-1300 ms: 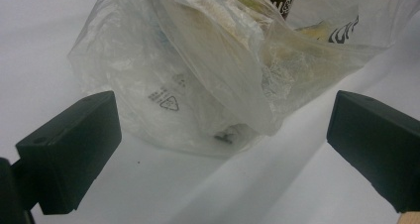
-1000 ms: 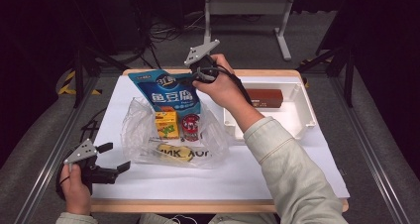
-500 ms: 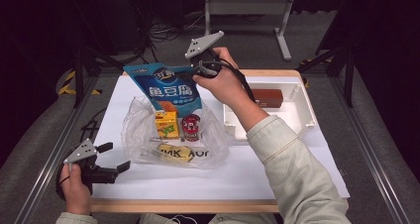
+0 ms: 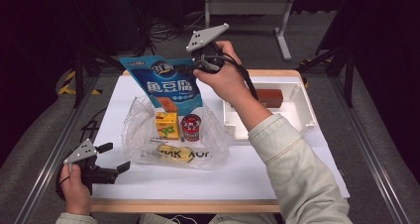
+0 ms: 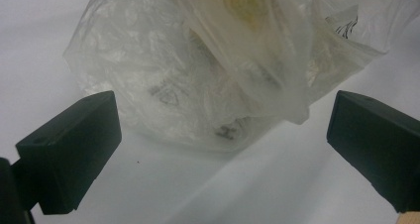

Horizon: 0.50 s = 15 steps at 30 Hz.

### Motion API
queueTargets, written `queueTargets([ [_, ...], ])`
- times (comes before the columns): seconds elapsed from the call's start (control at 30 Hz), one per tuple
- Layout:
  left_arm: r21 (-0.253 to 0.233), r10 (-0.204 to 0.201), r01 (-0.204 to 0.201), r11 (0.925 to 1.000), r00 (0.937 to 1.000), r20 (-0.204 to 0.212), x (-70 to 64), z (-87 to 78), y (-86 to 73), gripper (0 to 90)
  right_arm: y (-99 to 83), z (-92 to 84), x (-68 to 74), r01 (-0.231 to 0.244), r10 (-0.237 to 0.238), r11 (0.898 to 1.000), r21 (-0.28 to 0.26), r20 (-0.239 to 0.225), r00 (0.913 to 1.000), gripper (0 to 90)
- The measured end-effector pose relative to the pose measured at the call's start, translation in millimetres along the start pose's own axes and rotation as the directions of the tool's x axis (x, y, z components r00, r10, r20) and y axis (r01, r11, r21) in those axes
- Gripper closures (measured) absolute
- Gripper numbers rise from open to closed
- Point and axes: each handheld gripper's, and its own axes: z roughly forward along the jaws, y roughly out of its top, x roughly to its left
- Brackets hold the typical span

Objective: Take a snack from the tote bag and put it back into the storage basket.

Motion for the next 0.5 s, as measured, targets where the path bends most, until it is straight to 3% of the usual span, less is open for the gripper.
queueTargets([
  [0.5, 0.004, 0.003, -0.003, 1.0000, 1.0000, 0.004, 0.6, 0.9, -0.3, 0.9, 17.8, -22.6, 0.9, 0.009, -0.008, 0.998, -0.064, 0.013, 0.9999, 89.9],
])
